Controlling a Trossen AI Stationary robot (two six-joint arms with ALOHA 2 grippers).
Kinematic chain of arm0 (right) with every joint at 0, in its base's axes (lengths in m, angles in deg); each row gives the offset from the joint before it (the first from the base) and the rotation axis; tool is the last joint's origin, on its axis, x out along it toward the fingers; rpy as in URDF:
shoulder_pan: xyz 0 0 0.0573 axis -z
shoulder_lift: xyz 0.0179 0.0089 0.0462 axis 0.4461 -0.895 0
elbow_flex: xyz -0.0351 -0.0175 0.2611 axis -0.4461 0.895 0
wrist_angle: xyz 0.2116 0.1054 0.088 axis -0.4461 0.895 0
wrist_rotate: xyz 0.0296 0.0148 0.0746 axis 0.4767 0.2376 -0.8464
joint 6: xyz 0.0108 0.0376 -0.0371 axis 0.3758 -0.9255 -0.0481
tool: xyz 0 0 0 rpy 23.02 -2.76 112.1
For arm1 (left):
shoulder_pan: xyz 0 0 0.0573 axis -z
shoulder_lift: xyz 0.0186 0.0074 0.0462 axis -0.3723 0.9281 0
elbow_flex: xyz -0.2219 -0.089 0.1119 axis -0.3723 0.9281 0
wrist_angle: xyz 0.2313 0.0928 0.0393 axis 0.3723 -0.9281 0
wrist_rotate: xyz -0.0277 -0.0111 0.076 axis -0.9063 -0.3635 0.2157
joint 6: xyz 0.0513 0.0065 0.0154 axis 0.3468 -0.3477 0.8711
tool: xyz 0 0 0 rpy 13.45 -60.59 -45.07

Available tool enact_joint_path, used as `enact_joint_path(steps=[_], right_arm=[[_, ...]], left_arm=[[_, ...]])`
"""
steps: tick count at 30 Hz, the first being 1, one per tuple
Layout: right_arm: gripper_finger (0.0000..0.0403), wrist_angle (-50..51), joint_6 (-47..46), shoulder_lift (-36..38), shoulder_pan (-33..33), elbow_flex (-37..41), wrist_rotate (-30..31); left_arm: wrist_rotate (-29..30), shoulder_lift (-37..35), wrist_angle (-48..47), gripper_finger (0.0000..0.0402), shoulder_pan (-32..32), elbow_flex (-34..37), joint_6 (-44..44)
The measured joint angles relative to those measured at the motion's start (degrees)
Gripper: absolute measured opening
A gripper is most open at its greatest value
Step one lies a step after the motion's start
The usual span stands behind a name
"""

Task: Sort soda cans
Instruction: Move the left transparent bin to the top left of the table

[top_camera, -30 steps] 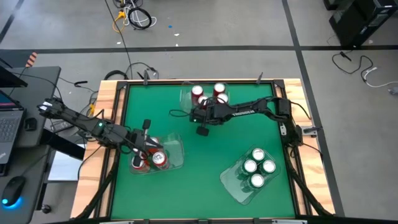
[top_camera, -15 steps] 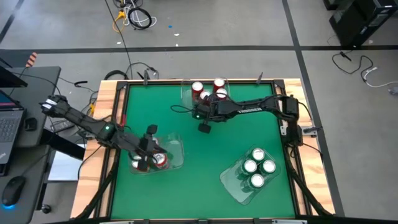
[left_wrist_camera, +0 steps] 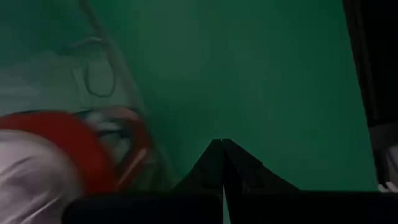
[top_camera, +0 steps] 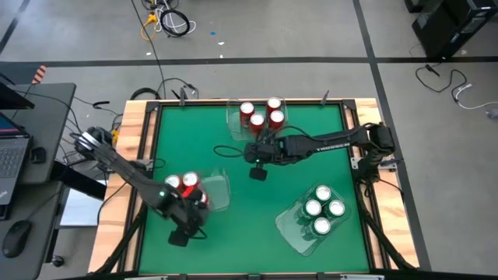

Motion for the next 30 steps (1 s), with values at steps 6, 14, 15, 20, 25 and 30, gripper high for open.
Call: enact_joint_path(steps=[6, 14, 15, 20, 25, 30], right_arm=[[0.0000, 0.0, 1.0, 0.4, -0.2, 0.0, 0.0], [0.0000, -0.1, 1.5, 0.4, -0.2, 0.0, 0.0], [0.0000, -0.1, 1.5, 0.4, -0.2, 0.0, 0.0], [0.0000, -0.1, 1.6, 0.4, -0.1, 0.0, 0.1], [0.0000, -0.1, 1.3, 0.4, -0.1, 0.0, 0.1], [0.0000, 0.1, 1.1, 0.4, -0.1, 0.0, 0.1]], left_arm=[[1.2, 2.0, -0.4, 0.0000, 0.0, -0.5, -4.3], [7.3, 2.3, -5.9, 0.0000, -0.1, 0.8, -10.2], [6.8, 2.3, -5.0, 0.0000, -0.2, 1.4, -10.2], [6.4, 2.3, -3.4, 0.0000, -0.6, 4.0, -11.1], [9.9, 2.3, -4.8, 0.0000, -1.4, 5.0, -12.4], [15.4, 2.6, -10.1, 0.0000, -2.2, 5.4, -15.8]])
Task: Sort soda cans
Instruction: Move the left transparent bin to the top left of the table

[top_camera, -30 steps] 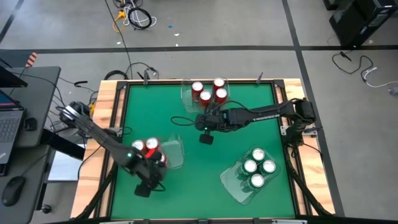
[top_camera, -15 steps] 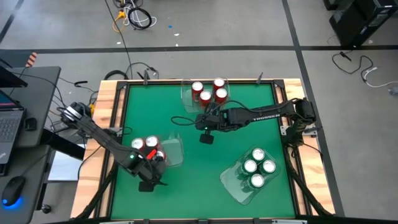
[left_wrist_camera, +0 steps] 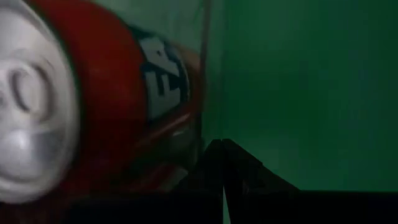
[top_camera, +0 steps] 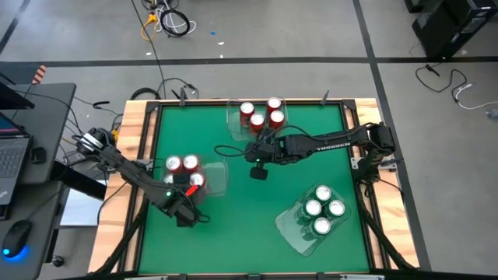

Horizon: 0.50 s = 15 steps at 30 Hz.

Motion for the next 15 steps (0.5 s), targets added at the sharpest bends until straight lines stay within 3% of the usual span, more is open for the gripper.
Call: enact_joint_path(steps=[7, 12, 15], right_arm=[[0.0000, 1.0, -2.0, 0.0, -0.5, 0.0, -0.3], [0.0000, -4.3, -1.9, -0.5, -1.6, 1.4, -2.9], [0.0000, -5.9, -2.3, -0.4, -2.1, 3.3, -3.1]], left_arm=[[5.1, 0.0, -5.8, 0.0000, -3.0, 0.3, -4.1], [5.1, 0.0, -3.8, 0.0000, -4.6, 1.2, -1.2], [5.4, -0.4, 1.9, 0.0000, -4.8, 1.2, 1.5]])
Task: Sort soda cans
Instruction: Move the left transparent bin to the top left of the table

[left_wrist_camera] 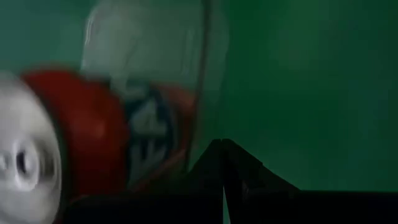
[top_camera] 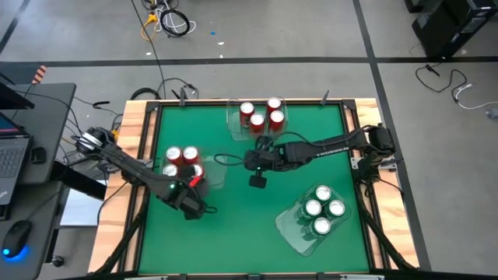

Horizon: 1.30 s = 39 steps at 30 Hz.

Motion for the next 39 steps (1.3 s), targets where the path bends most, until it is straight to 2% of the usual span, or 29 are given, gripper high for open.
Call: enact_joint_path(steps=[7, 11, 14, 19, 26, 31, 36, 39], right_arm=[[0.0000, 0.1, -1.4, 0.2, -1.6, 1.8, 0.0], [0.0000, 0.2, -2.1, 0.2, -2.3, 1.8, 0.2], [0.0000, 0.6, -2.2, 0.2, -2.5, 1.8, 0.4], [0.0000, 1.8, -2.7, 0.2, -2.5, 1.8, 0.4], [0.0000, 1.8, -2.9, 0.2, -2.5, 1.8, 0.5], [0.0000, 1.8, -2.9, 0.2, -2.5, 1.8, 0.5], [0.0000, 1.8, -2.9, 0.2, -2.5, 1.8, 0.5], [0.0000, 1.8, -2.9, 0.2, -2.6, 1.8, 0.5]], left_arm=[[-0.6, -0.7, 13.9, 0.0000, -0.6, 0.0, 9.8], [-0.1, 0.4, 17.5, 0.0000, -3.1, -0.1, 13.8], [2.0, 1.2, 16.4, 0.0000, -5.1, 0.1, 15.2], [3.4, 1.3, 16.3, 0.0000, -7.8, 4.7, 18.6], [11.7, 1.2, 15.5, 0.0000, -10.3, 9.3, 20.2], [14.7, 1.1, 15.2, 0.0000, -12.4, 12.4, 21.6], [17.6, 1.2, 11.9, 0.0000, -13.9, 13.8, 20.0], [17.2, 1.3, 8.7, 0.0000, -14.1, 12.7, 17.4]])
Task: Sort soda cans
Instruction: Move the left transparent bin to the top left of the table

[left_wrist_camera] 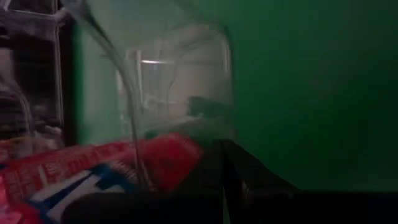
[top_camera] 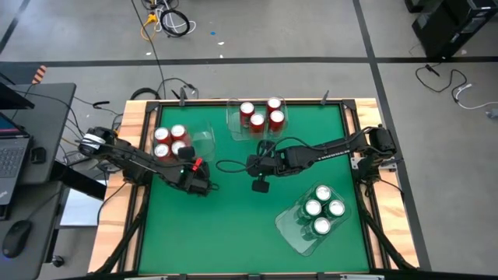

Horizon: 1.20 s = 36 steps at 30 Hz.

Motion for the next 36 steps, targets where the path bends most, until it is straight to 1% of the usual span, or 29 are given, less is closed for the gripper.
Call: enact_joint_path(steps=[2, 4, 7, 10, 12, 15, 18, 20, 23, 32, 36], right_arm=[[0.0000, 0.0, 0.0, 0.0, 0.0, 0.0, 0.0], [0.0000, 0.0, -0.1, 0.0, 0.0, 0.0, -0.1], [0.0000, 0.0, -0.4, 0.0, 0.0, 0.0, -0.3], [0.0000, 0.0, -0.5, 0.0, -0.1, 0.0, -0.4], [0.0000, 0.0, -0.5, 0.1, -0.2, 0.0, -0.4], [0.0000, -0.1, -0.5, 0.1, -0.6, 0.0, -0.5], [0.0000, -0.4, -0.5, 0.1, -0.8, 0.0, -0.5], [0.0000, -0.4, -0.5, 0.1, -0.8, 0.0, -0.5], [0.0000, -0.9, -0.2, 0.1, -0.8, 0.0, -0.5], [0.0000, -1.7, 0.2, 0.1, -0.8, 0.0, -0.6], [0.0000, -1.6, 0.5, 0.1, -0.8, 0.0, -0.6]], left_arm=[[-2.9, 0.0, -1.4, 0.0000, 0.2, -1.9, -2.1], [-8.5, 0.0, -4.4, 0.0000, 0.6, -3.2, -5.7], [-14.4, -0.1, -10.1, 0.0000, 1.0, -5.0, -16.2], [-16.5, -0.1, -18.7, 0.0000, 1.0, -4.6, -28.3], [-18.0, -0.1, -22.8, 0.0000, 0.9, -4.0, -34.8], [-20.4, -0.1, -25.2, 0.0000, 0.9, -1.9, -40.0], [-21.3, -0.1, -24.2, 0.0000, 0.5, 1.2, -41.4], [-20.4, -0.2, -23.3, 0.0000, -0.4, 3.3, -42.0], [-16.8, -0.1, -23.2, 0.0000, -2.1, 5.5, -43.6], [-2.6, -0.1, -22.1, 0.0001, -8.8, 5.7, -43.7], [1.4, -0.1, -20.2, 0.0001, -13.0, 5.7, -41.3]])
